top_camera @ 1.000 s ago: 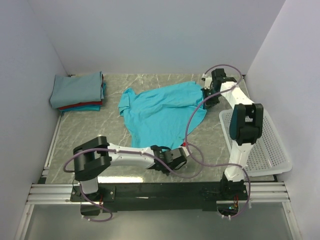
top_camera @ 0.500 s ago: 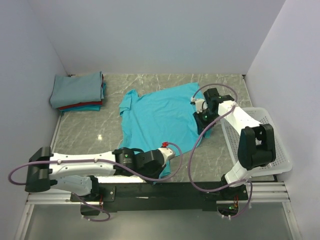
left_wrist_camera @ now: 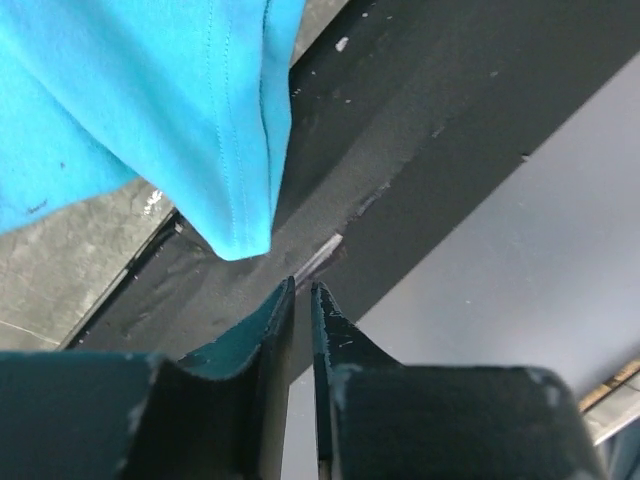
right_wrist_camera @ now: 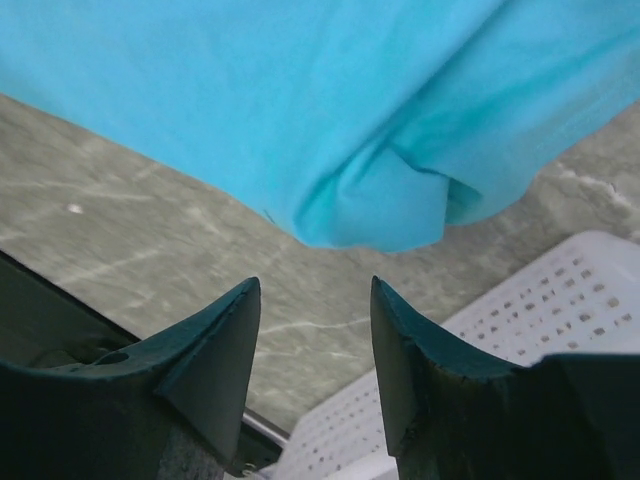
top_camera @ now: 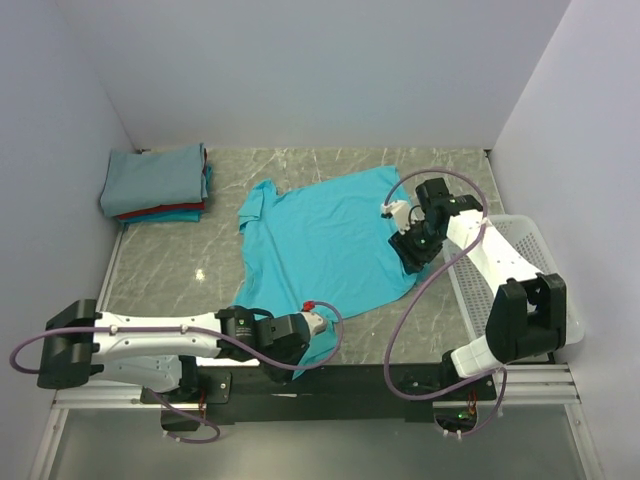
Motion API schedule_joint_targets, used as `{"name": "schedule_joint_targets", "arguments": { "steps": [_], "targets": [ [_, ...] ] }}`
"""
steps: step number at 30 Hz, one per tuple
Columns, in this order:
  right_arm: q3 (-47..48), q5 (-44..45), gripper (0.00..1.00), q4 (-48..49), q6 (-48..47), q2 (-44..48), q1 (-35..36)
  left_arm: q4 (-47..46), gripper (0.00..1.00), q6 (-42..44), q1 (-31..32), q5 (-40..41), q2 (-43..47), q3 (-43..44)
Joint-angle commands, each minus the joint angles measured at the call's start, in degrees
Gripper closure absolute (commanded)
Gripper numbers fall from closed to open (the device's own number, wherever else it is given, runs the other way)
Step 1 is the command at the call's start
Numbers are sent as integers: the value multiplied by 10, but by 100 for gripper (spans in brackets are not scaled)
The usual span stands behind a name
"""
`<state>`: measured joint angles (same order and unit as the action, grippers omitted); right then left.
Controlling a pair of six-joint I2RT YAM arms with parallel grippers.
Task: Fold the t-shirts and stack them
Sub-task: Flatten the tshirt out
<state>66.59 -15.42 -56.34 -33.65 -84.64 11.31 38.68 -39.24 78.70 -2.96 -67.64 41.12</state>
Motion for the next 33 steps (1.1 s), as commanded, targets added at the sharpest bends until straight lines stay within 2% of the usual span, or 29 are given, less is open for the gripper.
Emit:
{"name": "schedule_joint_targets", "arguments": {
  "steps": [1, 6, 8, 13, 17, 20, 22, 23, 25, 26, 28, 29, 33],
  "targets": [
    [-32, 55, 45, -12, -46, 31, -4, -7, 82, -16, 1, -8, 37, -3],
    [-77, 79, 46, 7, -48, 40, -12, 4, 79, -19, 2, 5, 56, 7],
    [-81, 66, 46, 9, -47, 41, -13, 11, 70, -20, 2, 11, 57, 18],
    [-70, 60, 46, 19, -53, 35, -12, 31, 59, -41, 1, 28, 44, 26],
    [-45, 36, 46, 21, -65, 40, -12, 65, 46, -105, -14, 126, 24, 30],
    [-4, 5, 46, 23, -54, 32, -12, 43, 43, -126, -89, 138, 50, 19],
    [27, -6, 45, 44, -28, 15, -12, -24, 43, -105, -177, 101, 99, -1],
    [38, -6, 45, 51, -18, 7, -13, -47, 43, -98, -244, 89, 112, -5],
    [78, -2, 45, 69, 16, -19, -13, -80, 39, -73, -310, 67, 136, -3],
    [92, 4, 45, 77, 30, -30, -14, -84, 38, -64, -367, 60, 137, 3],
    [141, 14, 45, 93, 68, -68, -17, -90, 34, -41, -418, 55, 121, 20],
    [160, 20, 44, 96, 91, -82, -23, -93, 33, -32, -468, 40, 111, 25],
    [308, -17, 44, 71, 140, -212, -46, -151, 34, 5, -604, -36, 48, 37]
  ]
}}
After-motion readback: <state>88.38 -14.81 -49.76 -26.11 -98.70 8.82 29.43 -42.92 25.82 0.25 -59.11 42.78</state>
